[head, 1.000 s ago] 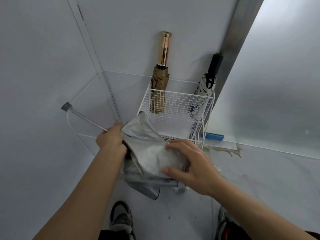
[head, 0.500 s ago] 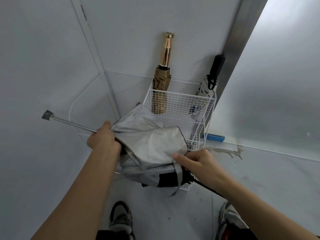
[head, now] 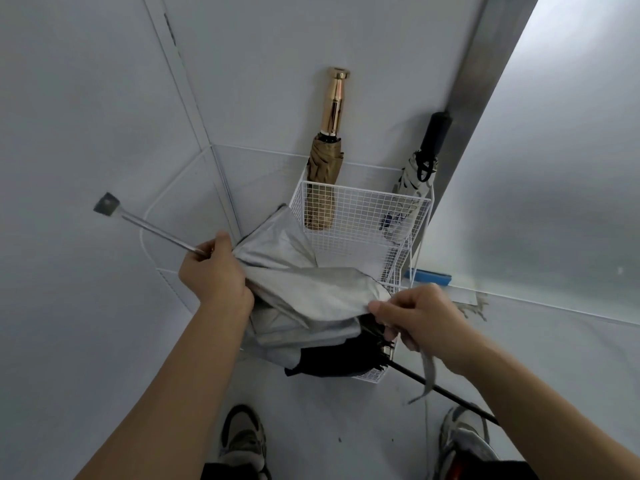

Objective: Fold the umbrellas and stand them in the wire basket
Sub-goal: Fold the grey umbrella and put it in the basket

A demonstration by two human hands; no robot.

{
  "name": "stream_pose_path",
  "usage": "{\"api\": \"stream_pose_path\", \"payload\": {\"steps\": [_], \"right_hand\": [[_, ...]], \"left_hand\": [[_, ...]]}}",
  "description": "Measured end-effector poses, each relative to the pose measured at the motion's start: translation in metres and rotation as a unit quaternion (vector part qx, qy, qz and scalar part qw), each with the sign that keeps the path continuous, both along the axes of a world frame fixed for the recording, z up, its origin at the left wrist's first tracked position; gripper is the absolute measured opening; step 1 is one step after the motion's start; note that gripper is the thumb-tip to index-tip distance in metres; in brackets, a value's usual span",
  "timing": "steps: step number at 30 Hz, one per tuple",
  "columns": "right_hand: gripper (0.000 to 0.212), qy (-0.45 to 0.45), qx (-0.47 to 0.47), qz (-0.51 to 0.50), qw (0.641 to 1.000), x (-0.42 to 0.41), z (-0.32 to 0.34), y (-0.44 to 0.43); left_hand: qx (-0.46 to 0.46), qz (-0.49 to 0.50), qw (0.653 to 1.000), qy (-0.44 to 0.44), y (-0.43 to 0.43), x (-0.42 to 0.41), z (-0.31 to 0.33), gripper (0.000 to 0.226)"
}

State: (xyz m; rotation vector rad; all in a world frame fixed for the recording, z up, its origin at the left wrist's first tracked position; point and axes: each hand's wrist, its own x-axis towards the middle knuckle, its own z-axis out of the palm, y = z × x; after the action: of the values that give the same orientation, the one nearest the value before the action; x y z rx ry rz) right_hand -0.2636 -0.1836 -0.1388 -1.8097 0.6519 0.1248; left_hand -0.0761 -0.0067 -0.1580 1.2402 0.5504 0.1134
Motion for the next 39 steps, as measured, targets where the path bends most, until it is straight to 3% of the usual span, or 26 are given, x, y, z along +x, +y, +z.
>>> {"api": "stream_pose_path", "payload": {"steps": [4,6,8,10,13,15,17,19,21,23,26,28,30,35,36,37,39], "right_hand": [[0.035,-0.037,0.264,-0.088,0.96,0.002,0.005,-0.011],[0.037,-0.032,0.303,-0.102,0.947,0.003,0.004,-0.014],[0.035,-0.001,0.264,-0.027,0.964,0.001,0.002,-0.014],[0.035,0.041,0.205,0.119,0.971,-0.004,0.003,-0.007],[0.028,0.094,0.155,0.303,0.935,-0.01,0.002,0.018],[0.023,0.104,0.11,0.361,0.92,-0.012,0.001,0.028],[0.027,0.073,0.053,0.313,0.946,-0.011,0.002,0.025],[0.038,-0.017,-0.003,0.123,0.992,-0.009,0.005,0.015],[0.045,-0.139,-0.039,-0.082,0.986,-0.006,0.006,0.004],[0.033,-0.221,-0.072,-0.183,0.955,-0.002,0.005,-0.002],[0.008,-0.195,-0.067,-0.168,0.964,0.003,0.004,-0.002],[0.01,-0.134,0.043,-0.103,0.985,0.003,0.001,0.004],[0.01,-0.109,0.137,-0.094,0.98,0.004,-0.002,0.001],[0.016,-0.173,0.367,-0.223,0.887,0.003,0.001,-0.034],[0.015,-0.166,0.362,-0.219,0.891,0.003,0.001,-0.038],[0.011,-0.142,0.305,-0.193,0.922,0.001,-0.001,-0.039],[0.008,-0.045,0.064,-0.054,0.995,-0.001,-0.005,-0.035]], "left_hand": [[0.074,-0.04,0.996,-0.043,-0.005,-0.003,0.001,0.025],[0.096,-0.061,0.992,-0.053,-0.008,-0.006,0.002,0.024],[0.096,-0.074,0.992,-0.047,-0.008,-0.005,0.002,0.022],[0.076,-0.075,0.994,-0.033,-0.006,-0.004,0.002,0.021],[0.051,-0.082,0.995,-0.018,0.0,-0.002,0.001,0.02],[0.037,-0.093,0.995,-0.005,0.002,-0.004,0.002,0.02],[0.012,-0.098,0.995,0.006,0.0,-0.006,0.004,0.02],[-0.017,-0.105,0.994,0.009,-0.004,-0.008,0.007,0.022],[-0.023,-0.125,0.992,-0.003,-0.01,-0.012,0.008,0.021],[-0.012,-0.154,0.988,-0.019,-0.019,-0.017,0.009,0.019],[-0.017,-0.165,0.986,-0.033,-0.028,-0.026,0.011,0.019],[-0.015,-0.147,0.989,-0.02,-0.03,-0.027,0.009,0.019],[-0.004,-0.114,0.994,0.001,-0.027,-0.022,0.005,0.018],[0.079,-0.104,0.991,-0.003,-0.018,-0.011,0.0,0.022],[0.095,-0.117,0.988,-0.011,-0.018,-0.011,0.0,0.021],[0.106,-0.128,0.986,-0.018,-0.018,-0.012,0.0,0.02],[0.113,-0.133,0.984,-0.019,-0.019,-0.014,0.001,0.02]]}}
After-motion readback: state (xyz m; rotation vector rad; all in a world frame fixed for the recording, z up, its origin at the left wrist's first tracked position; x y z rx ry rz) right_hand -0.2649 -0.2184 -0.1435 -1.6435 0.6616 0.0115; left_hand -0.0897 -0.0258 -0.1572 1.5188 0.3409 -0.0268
